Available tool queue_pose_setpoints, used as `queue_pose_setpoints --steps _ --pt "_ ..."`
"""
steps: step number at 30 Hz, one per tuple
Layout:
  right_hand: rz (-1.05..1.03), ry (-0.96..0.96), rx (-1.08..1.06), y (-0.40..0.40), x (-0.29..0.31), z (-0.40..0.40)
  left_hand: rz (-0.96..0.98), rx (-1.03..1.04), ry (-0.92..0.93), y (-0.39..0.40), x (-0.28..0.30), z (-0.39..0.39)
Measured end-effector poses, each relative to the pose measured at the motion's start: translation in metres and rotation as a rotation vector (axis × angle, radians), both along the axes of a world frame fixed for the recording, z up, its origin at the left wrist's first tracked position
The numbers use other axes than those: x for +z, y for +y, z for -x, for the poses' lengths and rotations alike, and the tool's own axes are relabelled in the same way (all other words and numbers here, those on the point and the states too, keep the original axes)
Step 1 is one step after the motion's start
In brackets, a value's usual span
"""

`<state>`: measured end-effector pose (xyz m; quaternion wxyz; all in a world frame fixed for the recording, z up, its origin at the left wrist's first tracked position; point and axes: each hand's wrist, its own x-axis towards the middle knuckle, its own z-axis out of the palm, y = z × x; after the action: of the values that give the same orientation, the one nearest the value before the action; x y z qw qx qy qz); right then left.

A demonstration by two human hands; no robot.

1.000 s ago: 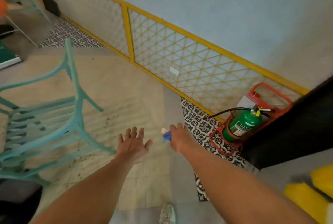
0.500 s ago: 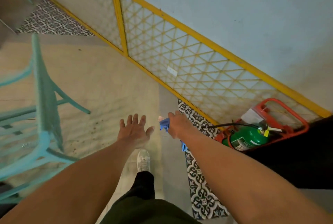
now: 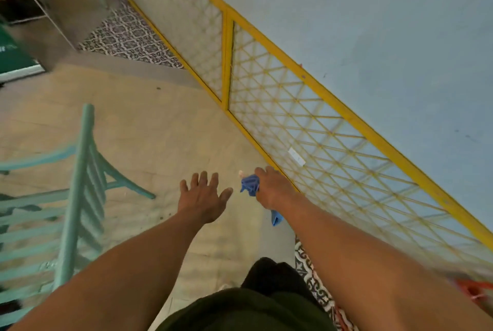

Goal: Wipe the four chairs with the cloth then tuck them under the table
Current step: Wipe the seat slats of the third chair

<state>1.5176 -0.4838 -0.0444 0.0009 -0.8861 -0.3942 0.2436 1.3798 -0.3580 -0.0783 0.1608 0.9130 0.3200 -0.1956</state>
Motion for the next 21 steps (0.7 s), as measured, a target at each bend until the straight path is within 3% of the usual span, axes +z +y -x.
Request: queue_pose_setpoints --steps 11,21 --pt "-0.003 0.066 0.308 0.243 -0.028 -0.14 -0.037 0.33 0.071 0.178 -0.027 -0.116" --pt "0.046 0.06 0.628 0.445 -0.009 -0.213 -0.028 0.669 0.071 0.338 -0.007 -0.192"
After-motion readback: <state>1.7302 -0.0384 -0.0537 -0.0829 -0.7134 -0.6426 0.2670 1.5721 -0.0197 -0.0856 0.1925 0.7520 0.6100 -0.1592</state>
